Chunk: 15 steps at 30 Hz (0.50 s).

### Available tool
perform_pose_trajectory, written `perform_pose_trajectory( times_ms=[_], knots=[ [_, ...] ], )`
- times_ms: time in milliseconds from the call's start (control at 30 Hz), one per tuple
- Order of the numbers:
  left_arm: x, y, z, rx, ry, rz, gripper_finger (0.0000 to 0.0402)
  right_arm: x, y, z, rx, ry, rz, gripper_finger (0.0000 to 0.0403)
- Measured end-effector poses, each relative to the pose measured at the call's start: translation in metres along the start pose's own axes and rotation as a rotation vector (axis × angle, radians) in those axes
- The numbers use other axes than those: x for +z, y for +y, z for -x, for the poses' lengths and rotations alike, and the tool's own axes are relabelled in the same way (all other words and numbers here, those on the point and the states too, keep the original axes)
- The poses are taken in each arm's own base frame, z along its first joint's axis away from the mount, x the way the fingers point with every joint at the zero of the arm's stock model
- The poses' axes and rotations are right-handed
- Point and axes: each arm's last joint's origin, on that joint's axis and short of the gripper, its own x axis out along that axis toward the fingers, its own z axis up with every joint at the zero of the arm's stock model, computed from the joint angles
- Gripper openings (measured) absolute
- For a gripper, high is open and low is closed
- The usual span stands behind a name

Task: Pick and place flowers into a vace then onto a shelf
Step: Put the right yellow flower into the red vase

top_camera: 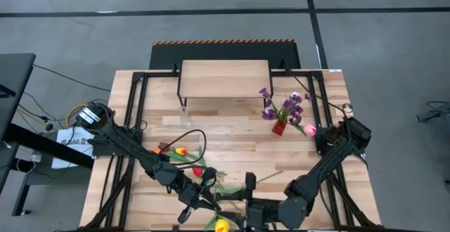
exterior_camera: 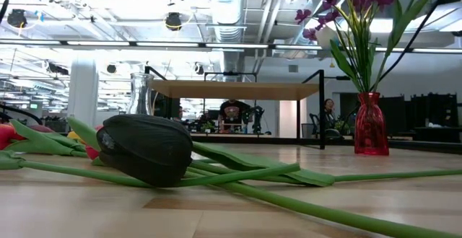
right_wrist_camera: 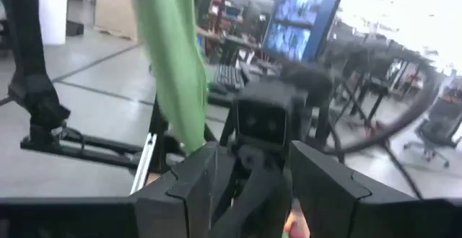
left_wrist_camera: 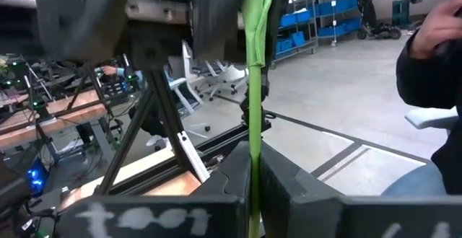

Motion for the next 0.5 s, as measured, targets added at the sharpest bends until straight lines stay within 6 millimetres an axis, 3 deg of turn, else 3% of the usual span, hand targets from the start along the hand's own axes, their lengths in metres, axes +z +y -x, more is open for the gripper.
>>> perform_pose_trajectory(
  times_ms=[267, 400, 500],
  knots=[
    [-0.0012, 0.0012, 0.0000, 0.007, 0.011, -0.001, 0.0000, 0.0106, 0.0009, 0.0012, 0.113, -0.128, 0.025, 0.0166],
    [-0.0030, 0.0018, -0.0001, 0.006, 0.028, 0.000, 0.0000, 0.0054, 0.0046, 0.0031, 0.126, -0.075, 0.086, 0.0166],
    [-0.0035, 0.0017, -0.0001, 0.007, 0.031, 0.009, 0.0000, 0.0010, 0.0055, 0.0091, 0.034, 0.024, 0.169, 0.0168]
  ],
)
